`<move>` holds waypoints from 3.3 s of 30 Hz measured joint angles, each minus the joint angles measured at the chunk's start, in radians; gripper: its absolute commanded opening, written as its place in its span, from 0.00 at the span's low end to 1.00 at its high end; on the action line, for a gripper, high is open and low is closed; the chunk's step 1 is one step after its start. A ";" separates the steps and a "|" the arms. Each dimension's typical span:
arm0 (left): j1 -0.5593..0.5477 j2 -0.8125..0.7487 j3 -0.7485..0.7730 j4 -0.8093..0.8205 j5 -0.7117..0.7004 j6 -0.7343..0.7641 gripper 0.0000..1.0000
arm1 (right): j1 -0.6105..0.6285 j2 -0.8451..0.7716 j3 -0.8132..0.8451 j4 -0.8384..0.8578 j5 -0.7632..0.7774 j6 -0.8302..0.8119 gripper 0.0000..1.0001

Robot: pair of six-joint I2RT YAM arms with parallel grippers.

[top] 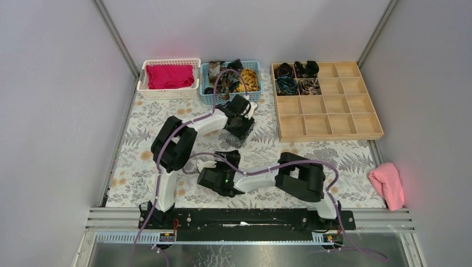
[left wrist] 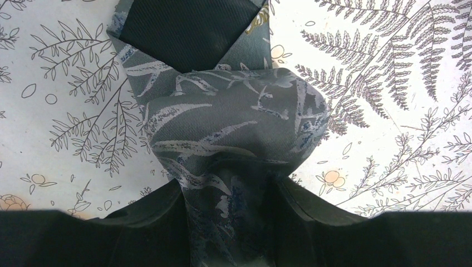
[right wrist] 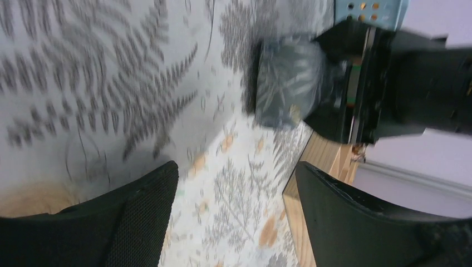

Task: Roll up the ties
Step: Roll the tie at the center of the board.

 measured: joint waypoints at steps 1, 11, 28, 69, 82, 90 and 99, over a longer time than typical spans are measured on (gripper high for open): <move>0.000 0.000 0.000 0.000 0.000 0.000 0.52 | -0.003 0.027 0.032 0.004 0.013 -0.022 0.85; 0.000 0.003 0.004 -0.005 0.000 0.001 0.52 | -0.085 0.183 0.183 0.082 0.089 -0.183 0.73; 0.004 0.003 0.004 0.003 0.005 0.000 0.52 | -0.203 0.291 0.341 0.000 0.085 -0.205 0.60; 0.098 -0.067 0.321 -0.134 -0.060 -0.089 0.83 | -0.315 0.251 0.463 -0.226 -0.299 -0.054 0.15; 0.111 -0.544 0.078 -0.144 -0.584 -0.336 0.83 | -0.347 0.130 0.426 -0.246 -0.770 0.037 0.15; 0.095 -0.840 -0.310 0.079 -0.615 -0.506 0.74 | -0.453 0.115 0.438 -0.290 -1.192 0.062 0.16; -0.078 -0.882 -0.470 0.130 -0.670 -0.483 0.81 | -0.689 0.254 0.552 -0.363 -1.760 0.237 0.16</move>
